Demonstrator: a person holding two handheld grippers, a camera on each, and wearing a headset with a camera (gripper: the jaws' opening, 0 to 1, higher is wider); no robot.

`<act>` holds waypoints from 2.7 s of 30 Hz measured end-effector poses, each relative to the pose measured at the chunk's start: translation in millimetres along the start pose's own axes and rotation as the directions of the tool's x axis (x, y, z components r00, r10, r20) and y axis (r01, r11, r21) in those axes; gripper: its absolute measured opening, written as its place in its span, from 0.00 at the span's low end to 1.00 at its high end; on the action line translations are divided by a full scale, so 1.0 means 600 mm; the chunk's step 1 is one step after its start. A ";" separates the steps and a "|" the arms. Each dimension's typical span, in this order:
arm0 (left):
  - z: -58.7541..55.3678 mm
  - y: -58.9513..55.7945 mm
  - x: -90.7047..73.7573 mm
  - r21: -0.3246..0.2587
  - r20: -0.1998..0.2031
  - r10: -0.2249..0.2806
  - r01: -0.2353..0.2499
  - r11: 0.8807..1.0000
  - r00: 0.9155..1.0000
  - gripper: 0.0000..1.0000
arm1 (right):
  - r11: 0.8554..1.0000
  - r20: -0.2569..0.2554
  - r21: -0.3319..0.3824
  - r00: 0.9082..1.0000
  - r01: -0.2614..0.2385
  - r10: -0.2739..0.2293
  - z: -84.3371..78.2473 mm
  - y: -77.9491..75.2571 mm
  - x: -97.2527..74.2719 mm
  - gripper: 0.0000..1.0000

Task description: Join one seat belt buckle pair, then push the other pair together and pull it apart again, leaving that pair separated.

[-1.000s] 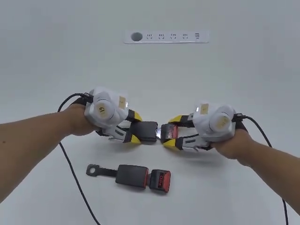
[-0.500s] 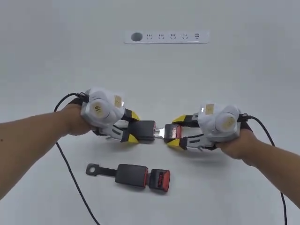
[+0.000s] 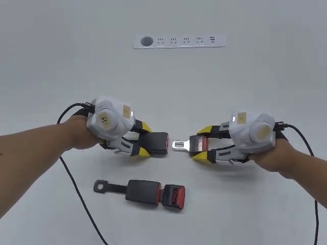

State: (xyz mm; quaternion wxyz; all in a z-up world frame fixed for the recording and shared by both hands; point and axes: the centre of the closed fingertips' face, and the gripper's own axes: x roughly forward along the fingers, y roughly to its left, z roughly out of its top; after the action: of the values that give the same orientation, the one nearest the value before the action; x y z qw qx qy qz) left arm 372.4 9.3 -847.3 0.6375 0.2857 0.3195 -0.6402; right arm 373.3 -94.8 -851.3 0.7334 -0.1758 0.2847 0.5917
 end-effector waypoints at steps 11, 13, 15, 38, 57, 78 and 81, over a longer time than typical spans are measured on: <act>-0.007 0.005 0.000 0.000 0.002 -0.006 0.006 1.000 1.000 0.34 | 1.000 0.003 0.013 1.000 0.008 -0.008 -0.024 -0.009 -0.037 0.37; -0.009 0.006 0.001 -0.003 0.004 -0.005 0.005 1.000 1.000 0.34 | 1.000 0.004 0.010 1.000 0.011 -0.011 -0.026 -0.008 -0.041 0.37; -0.009 0.006 0.001 -0.005 0.005 -0.004 0.004 1.000 1.000 0.34 | 1.000 0.000 0.009 1.000 0.013 -0.013 -0.028 -0.007 -0.047 0.37; -0.013 0.007 0.001 -0.009 -0.003 -0.007 0.007 1.000 1.000 0.34 | 0.999 -0.031 0.023 0.999 0.036 -0.036 -0.081 -0.010 -0.121 0.38; -0.014 0.008 0.002 -0.003 -0.008 -0.011 0.011 1.000 1.000 0.35 | 0.999 -0.056 0.033 0.998 0.042 -0.040 -0.105 -0.016 -0.151 0.38; 0.041 0.029 -0.089 -0.393 0.128 0.311 -0.239 0.888 0.942 0.94 | 0.866 0.027 0.260 0.893 0.427 -0.449 -0.046 -0.049 -0.195 0.93; 0.044 0.029 -0.115 -0.440 0.143 0.390 -0.294 0.848 0.910 0.97 | 0.844 0.053 0.302 0.876 0.444 -0.480 -0.028 -0.035 -0.193 0.96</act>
State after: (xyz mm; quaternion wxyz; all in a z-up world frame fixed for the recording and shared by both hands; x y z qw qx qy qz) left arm 392.3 32.8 -777.8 0.8195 0.1236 0.3151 -0.4625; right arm 374.0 -198.5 -793.3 0.8883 -0.0957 0.2675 0.3609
